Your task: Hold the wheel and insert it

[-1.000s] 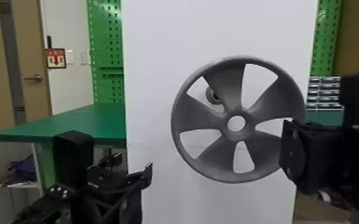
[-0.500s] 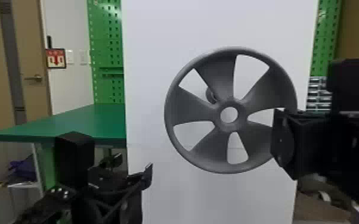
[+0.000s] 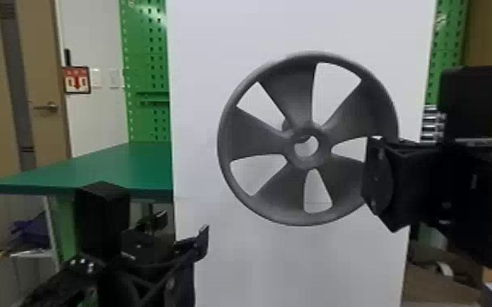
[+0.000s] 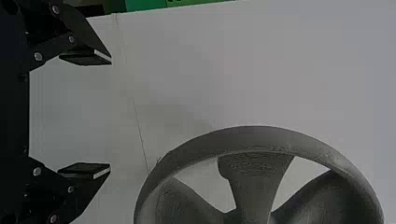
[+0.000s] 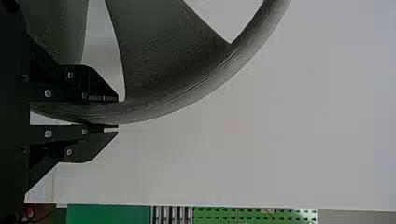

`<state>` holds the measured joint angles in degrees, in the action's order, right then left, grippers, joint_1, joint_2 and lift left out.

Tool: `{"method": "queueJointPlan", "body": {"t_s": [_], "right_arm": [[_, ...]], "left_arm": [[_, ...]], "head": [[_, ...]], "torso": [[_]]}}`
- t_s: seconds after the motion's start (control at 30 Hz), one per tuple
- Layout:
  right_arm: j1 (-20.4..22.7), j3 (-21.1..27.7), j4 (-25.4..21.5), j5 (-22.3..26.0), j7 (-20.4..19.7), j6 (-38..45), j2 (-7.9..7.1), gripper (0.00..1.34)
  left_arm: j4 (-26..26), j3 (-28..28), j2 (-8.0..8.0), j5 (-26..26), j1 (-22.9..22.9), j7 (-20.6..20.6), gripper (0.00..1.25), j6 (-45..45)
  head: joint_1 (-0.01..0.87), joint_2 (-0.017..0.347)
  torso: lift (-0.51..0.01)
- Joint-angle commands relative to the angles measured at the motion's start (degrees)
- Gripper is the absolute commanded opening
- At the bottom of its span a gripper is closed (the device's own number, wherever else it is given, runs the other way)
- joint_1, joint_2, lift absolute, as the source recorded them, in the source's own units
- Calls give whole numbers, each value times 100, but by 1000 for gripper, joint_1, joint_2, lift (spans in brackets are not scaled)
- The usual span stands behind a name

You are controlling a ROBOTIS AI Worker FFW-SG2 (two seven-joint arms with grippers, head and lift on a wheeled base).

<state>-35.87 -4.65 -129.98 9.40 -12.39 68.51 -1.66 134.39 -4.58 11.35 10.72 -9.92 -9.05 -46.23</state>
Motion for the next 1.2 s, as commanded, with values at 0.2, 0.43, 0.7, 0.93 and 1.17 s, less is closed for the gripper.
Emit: {"method": "queueJointPlan", "body": {"t_s": [0.2,0.43,0.7,0.93,1.17], "right_arm": [[-43,52,51,115,0,-171,16,172],[-113,78,60,150,0,-197,25,172],[-157,96,104,194,0,-215,25,172],[-184,78,148,255,0,-250,34,172],[-210,17,166,299,0,-276,34,172]], "left_arm": [[-18,-16,7,0,7,0,813,0],[-18,-16,7,0,7,0,813,0],[-18,-16,7,0,16,0,813,9],[-18,-8,7,0,25,0,813,9],[-18,-8,7,0,25,0,813,9]], "head": [[181,98],[181,98],[181,98],[181,98],[181,98]], "torso": [[-494],[-494],[-494],[-494],[-494]]}}
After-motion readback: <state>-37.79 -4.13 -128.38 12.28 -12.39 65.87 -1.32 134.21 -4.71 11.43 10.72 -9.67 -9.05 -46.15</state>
